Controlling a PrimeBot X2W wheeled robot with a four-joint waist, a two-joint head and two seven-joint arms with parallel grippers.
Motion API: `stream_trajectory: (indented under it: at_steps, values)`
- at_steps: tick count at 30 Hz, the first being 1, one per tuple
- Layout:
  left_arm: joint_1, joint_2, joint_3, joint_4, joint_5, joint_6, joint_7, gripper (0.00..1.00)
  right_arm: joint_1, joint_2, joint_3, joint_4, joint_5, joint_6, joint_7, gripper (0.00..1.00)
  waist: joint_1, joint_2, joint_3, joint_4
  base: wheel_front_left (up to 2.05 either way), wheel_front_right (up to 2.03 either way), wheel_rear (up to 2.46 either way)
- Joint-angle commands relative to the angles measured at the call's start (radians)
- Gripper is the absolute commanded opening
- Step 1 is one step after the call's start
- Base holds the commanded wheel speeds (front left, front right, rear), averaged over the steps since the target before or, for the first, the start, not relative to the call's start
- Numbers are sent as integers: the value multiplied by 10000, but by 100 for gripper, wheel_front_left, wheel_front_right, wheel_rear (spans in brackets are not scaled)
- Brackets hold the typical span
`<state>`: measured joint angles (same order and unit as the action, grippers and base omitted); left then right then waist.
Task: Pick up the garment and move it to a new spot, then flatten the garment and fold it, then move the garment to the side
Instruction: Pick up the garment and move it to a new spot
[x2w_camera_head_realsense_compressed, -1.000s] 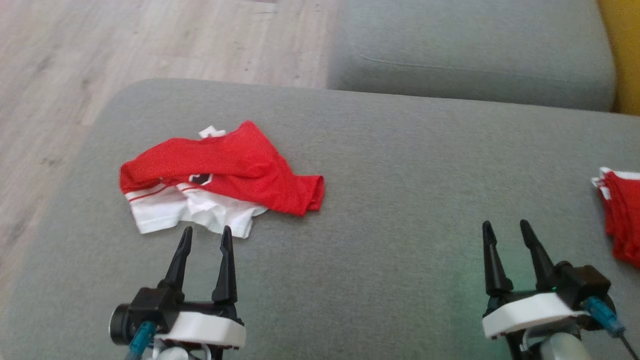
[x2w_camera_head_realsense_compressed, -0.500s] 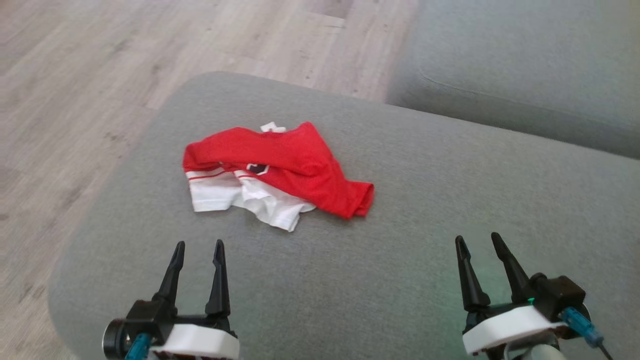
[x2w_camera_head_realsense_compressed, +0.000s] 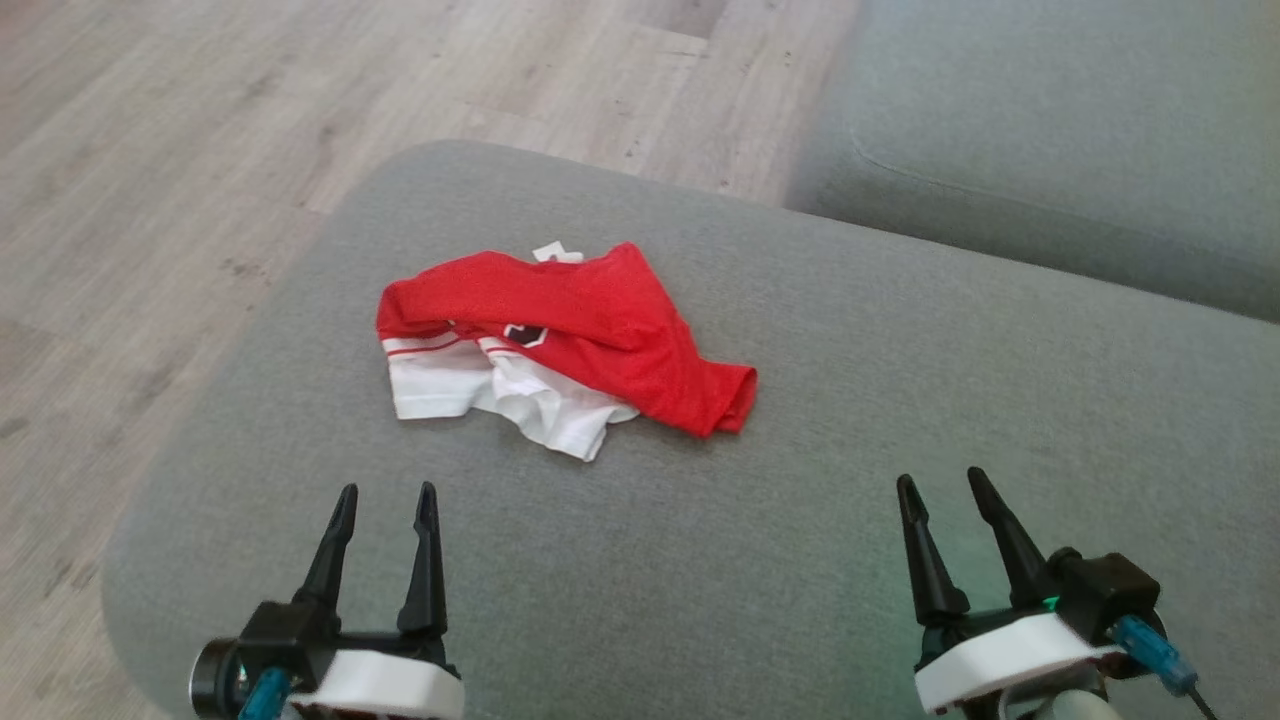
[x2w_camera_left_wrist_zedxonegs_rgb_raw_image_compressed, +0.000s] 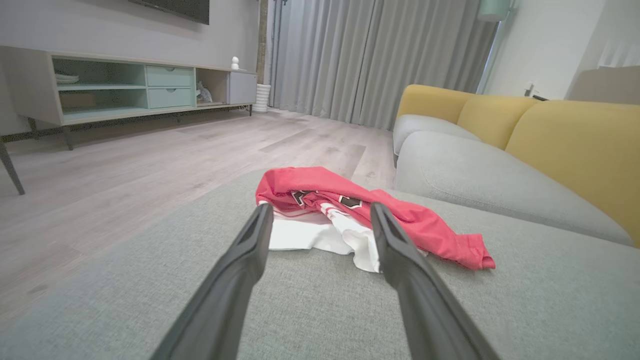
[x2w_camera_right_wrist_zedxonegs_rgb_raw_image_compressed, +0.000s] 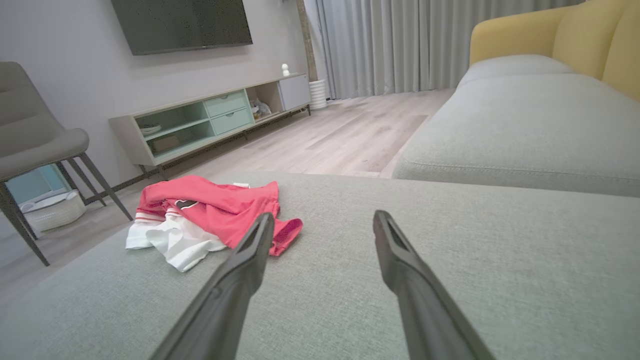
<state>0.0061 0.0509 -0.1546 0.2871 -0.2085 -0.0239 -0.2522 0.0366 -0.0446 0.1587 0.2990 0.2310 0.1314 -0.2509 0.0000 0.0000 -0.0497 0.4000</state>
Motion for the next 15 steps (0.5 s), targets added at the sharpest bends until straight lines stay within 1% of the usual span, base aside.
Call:
stream_trajectory:
  at_steps: [1, 5, 8, 11, 13, 15]
  values:
    - [-565, 130, 365, -199, 133, -95, -95, 100, -257, -57, 166, -344, 71, -7, -108, 100, 0, 0, 112, -161, 0, 0, 0]
    - [-1420, 541, 236, 315, 275, -441, -28, 100, -456, -57, 97, -366, -32, -7, -108, 100, 0, 0, 489, -578, 0, 0, 0]
    - [-2566, 964, 49, 769, 227, -752, 477, 100, -679, -57, 16, -398, -184, -7, -108, 100, 0, 0, 944, -977, 0, 0, 0]
    - [-3929, 1377, -198, 1310, -118, -971, 1360, 100, -957, -57, -57, -453, -332, -7, -108, 100, 0, 0, 1427, -1440, 0, 0, 0]
    - [-4861, 1732, -485, 1720, -404, -1037, 2136, 100, -1137, -57, -75, -495, -403, -7, -108, 100, 0, 0, 1761, -1802, 0, 0, 0]
    - [-5789, 2028, -909, 2118, -911, -1058, 2969, 100, -1325, -57, -124, -560, -443, -7, -108, 100, 0, 0, 2083, -2138, 0, 0, 0]
